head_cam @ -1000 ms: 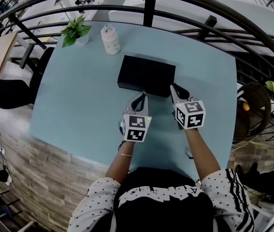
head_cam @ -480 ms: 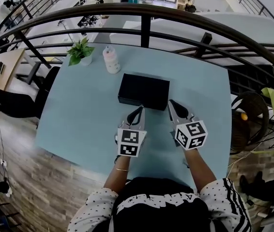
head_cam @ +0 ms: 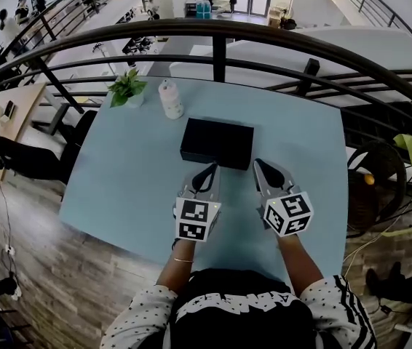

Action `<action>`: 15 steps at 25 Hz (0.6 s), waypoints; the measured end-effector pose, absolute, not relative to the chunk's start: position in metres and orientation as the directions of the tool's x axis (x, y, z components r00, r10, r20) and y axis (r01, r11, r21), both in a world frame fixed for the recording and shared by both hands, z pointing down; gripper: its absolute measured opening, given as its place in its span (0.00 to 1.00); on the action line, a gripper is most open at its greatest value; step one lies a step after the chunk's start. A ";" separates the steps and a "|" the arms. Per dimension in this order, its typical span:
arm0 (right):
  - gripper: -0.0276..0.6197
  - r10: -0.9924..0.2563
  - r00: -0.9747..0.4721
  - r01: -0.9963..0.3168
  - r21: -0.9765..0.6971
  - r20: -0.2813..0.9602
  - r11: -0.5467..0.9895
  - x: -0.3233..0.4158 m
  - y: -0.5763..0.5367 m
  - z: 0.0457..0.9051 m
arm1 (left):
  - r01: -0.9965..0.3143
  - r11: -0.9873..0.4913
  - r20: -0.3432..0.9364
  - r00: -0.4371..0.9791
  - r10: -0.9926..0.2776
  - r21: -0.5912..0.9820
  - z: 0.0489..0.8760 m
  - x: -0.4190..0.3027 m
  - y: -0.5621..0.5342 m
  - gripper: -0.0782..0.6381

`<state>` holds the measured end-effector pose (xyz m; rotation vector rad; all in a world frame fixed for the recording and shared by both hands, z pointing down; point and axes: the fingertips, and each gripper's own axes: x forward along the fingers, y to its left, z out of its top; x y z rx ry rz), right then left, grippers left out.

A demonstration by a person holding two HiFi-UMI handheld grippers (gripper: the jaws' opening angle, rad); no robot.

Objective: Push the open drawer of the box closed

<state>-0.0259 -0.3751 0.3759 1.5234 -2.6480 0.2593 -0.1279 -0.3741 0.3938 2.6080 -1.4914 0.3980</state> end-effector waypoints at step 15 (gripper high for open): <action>0.04 -0.836 -0.527 -0.850 -0.092 0.152 0.519 -0.030 -0.359 0.370 | -0.864 -0.500 0.276 0.468 -0.840 -0.055 0.387 -0.130 -0.364 0.11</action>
